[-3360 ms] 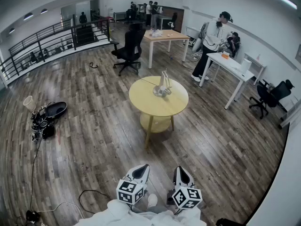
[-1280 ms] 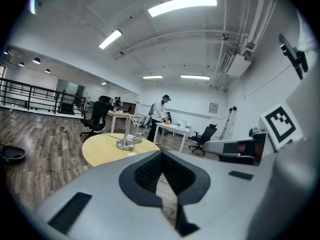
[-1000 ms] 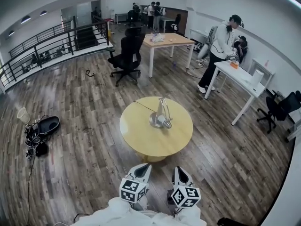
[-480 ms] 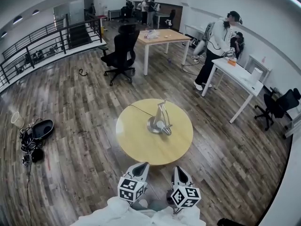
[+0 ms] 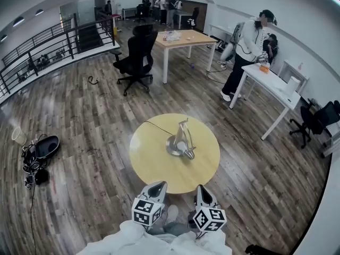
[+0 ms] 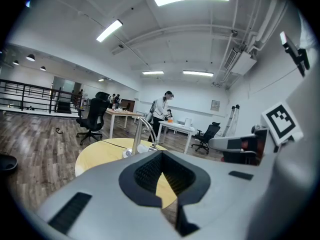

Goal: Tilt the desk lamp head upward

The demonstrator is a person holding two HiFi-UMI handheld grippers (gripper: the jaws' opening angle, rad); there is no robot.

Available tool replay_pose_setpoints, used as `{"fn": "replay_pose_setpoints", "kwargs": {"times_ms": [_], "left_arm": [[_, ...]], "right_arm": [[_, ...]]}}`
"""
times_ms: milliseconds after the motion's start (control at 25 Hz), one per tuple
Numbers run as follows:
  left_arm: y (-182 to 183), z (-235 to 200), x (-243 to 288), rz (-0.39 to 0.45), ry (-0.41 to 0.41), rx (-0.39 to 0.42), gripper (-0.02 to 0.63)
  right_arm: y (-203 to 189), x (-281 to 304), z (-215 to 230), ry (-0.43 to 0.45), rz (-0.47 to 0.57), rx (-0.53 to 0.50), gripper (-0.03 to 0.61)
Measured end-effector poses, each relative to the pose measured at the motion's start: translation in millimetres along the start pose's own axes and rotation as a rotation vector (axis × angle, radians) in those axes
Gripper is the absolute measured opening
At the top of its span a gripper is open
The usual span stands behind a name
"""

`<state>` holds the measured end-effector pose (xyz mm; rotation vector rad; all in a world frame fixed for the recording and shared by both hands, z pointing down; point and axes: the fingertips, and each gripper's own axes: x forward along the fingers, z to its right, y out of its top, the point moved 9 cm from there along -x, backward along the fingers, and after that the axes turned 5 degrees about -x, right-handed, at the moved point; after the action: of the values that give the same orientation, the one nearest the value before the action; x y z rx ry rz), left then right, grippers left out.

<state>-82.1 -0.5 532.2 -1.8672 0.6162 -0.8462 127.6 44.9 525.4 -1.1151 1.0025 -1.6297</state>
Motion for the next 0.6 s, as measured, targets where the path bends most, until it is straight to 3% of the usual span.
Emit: {"fn": "replay_pose_setpoints", "kwargs": {"times_ms": [600], "left_arm": [[45.2, -50.5, 93.9, -0.006, 0.074, 0.003, -0.002]], "right_arm": [[35.6, 119.5, 46.2, 0.045, -0.011, 0.02, 0.012]]}}
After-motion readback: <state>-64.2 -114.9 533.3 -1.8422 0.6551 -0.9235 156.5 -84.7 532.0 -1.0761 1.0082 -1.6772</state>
